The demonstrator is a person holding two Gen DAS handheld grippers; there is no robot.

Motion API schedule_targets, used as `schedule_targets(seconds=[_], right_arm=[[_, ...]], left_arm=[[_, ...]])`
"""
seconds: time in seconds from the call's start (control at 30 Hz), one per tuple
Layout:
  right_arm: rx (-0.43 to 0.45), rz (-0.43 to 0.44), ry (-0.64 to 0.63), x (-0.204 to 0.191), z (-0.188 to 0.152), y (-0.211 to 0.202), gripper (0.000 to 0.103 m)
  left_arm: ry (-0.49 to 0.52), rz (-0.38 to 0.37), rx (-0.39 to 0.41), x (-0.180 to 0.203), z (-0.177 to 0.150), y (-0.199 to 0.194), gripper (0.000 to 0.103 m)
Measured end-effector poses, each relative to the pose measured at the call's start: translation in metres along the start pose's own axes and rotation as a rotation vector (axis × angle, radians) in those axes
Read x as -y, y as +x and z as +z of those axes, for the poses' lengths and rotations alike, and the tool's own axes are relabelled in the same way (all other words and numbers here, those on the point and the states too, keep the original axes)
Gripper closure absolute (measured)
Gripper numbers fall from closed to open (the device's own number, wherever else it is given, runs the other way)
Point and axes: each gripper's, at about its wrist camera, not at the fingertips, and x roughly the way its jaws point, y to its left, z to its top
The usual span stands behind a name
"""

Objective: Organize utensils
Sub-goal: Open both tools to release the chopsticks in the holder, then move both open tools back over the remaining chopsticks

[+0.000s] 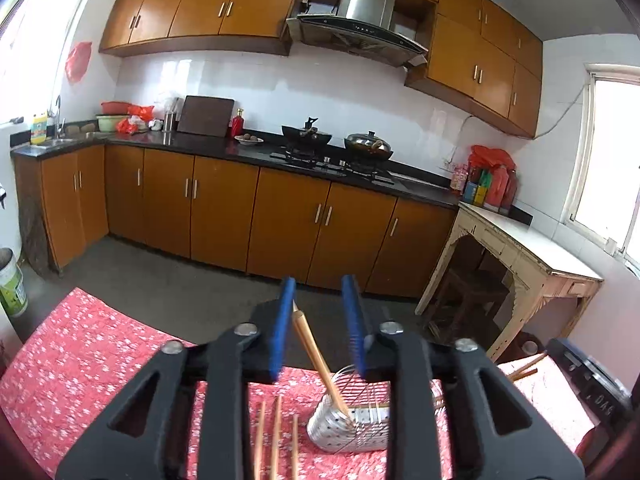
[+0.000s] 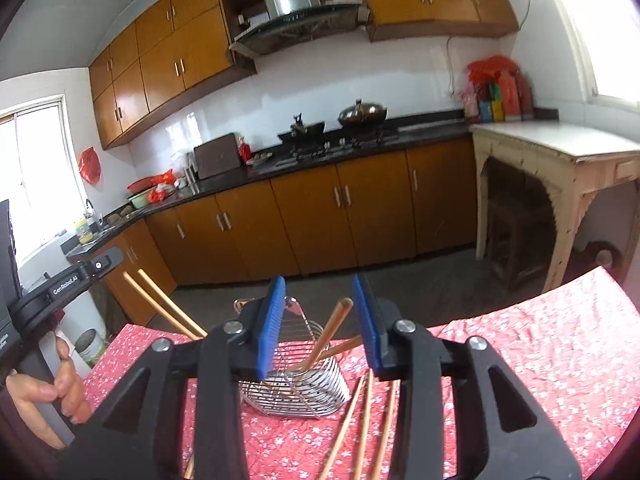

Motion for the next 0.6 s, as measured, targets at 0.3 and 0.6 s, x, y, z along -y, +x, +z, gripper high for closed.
schedule_targets(seconds=[0.3, 0.6], right_arm=[[0.068, -0.031, -0.014, 0.012, -0.026, -0.063, 0.062], [-0.244, -0.194, 0.053, 0.062, -0.124, -0.028, 0.062]], left_arm=[[0.067, 0.081, -0.075, -0.040, -0.024, -0.035, 0.033], [0.130, 0.250, -0.355, -0.093, -0.117, -0.013, 0.002]])
